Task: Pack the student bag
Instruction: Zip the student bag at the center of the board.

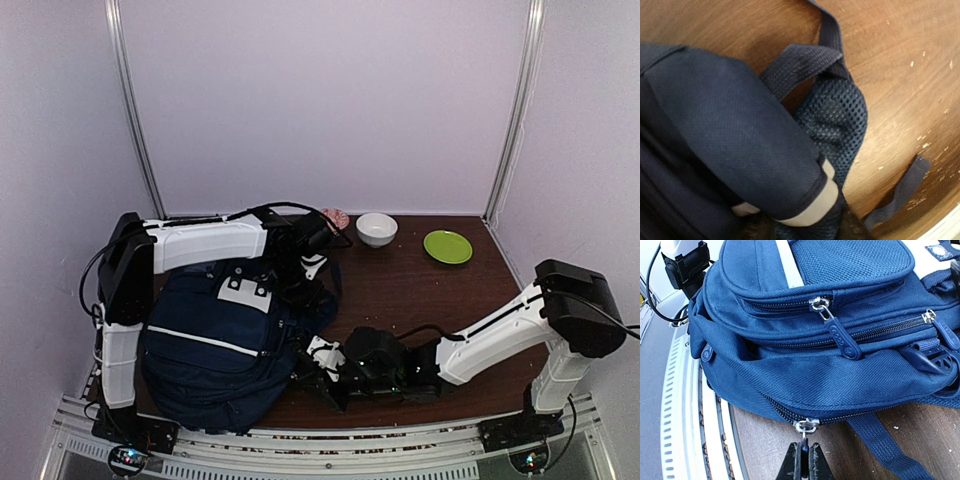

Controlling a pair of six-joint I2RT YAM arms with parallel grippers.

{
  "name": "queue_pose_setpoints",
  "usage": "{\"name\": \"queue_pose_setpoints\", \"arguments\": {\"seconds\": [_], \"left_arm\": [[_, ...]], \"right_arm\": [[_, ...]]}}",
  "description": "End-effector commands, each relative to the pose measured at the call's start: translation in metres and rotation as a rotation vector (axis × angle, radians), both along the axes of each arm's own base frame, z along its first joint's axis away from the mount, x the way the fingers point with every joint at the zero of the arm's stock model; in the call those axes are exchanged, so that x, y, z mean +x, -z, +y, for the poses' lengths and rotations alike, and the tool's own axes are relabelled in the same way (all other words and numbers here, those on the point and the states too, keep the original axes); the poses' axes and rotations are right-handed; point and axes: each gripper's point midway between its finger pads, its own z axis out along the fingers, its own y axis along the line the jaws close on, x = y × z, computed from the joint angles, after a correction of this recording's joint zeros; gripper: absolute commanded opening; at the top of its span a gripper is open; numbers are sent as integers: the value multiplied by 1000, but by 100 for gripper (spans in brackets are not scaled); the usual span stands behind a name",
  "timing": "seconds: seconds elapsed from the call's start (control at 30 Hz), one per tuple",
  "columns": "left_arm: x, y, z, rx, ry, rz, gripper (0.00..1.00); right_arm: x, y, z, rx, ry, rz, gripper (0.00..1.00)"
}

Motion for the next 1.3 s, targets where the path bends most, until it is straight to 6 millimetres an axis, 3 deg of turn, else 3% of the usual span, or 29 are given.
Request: {"name": "queue_pose_setpoints", "arguments": {"seconds": [0.0, 0.1, 0.13, 0.43, 0.63, 0.87, 1.27], "left_arm": [[0, 7, 5, 55, 25, 9, 54], [8, -11, -6, 10, 25, -25, 2], [11, -20, -10, -8, 24, -42, 0], [49, -108, -36, -287, -57, -149, 0], [68, -150, -44, -440, -98, -166, 0], [85, -157, -47, -506, -131, -151, 0], [90, -156, -59, -545, -132, -131, 0]], "right_arm": [[-3, -26, 8, 42, -21, -41, 0], [-5, -28, 8, 39, -26, -48, 0], [-6, -29, 8, 38, -30, -51, 0], [-24, -41, 8, 1, -73, -102, 0], [-38, -40, 12, -37, -110, -133, 0], [-57, -48, 26, -28, -181, -131, 0], [-92, -44, 53, -52, -304, -118, 0]]}}
